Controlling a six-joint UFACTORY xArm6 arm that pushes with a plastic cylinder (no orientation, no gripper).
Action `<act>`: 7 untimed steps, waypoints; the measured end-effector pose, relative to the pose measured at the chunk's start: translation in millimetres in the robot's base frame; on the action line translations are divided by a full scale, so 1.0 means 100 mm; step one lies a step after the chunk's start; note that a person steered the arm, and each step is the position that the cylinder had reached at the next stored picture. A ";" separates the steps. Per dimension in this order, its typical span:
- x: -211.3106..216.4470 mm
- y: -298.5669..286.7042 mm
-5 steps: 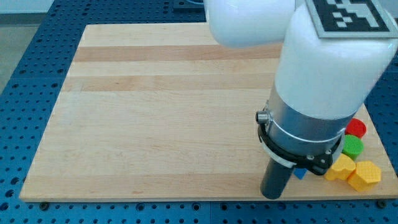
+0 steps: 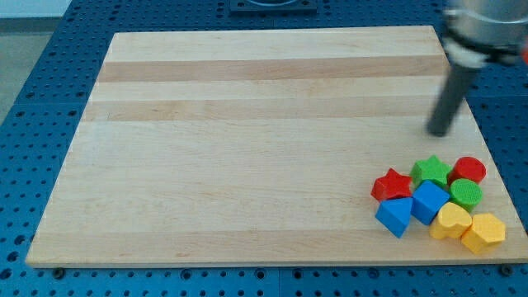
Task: Place red circle to the top left of the red star
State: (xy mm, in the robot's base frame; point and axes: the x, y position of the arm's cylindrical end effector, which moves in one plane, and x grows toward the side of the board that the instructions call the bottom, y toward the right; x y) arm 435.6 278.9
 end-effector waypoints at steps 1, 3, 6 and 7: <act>0.02 0.66; 0.30 0.66; 1.24 0.26; 0.54 -0.55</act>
State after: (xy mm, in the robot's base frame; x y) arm 489.9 223.9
